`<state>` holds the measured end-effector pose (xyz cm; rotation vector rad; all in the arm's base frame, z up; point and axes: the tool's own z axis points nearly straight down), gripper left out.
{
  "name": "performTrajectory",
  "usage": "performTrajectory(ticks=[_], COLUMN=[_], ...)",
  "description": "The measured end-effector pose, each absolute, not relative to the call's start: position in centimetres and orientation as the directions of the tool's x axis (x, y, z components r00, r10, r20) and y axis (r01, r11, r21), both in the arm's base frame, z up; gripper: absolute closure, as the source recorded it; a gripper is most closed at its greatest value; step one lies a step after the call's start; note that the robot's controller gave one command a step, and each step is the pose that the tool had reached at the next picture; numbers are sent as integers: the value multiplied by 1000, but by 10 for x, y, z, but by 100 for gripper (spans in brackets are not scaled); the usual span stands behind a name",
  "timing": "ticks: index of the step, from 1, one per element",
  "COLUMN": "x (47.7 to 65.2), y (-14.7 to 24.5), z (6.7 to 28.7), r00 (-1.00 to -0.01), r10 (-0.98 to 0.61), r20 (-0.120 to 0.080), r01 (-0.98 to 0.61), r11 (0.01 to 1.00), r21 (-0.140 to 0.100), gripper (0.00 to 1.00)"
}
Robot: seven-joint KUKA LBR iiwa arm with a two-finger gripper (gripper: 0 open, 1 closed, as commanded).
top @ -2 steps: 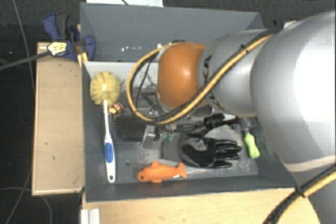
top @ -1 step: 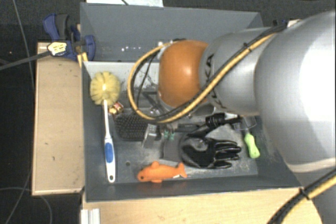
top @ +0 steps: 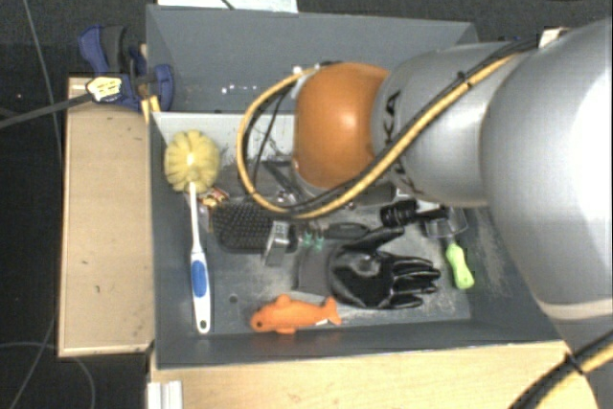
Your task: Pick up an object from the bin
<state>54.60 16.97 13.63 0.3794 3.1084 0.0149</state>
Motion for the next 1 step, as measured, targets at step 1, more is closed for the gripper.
performTrajectory(ticks=[1], x=[548], y=[170], z=[160], r00=[-971], r10=[241], r20=[-14], r01=[240], r11=[971], r21=[14], gripper=[100])
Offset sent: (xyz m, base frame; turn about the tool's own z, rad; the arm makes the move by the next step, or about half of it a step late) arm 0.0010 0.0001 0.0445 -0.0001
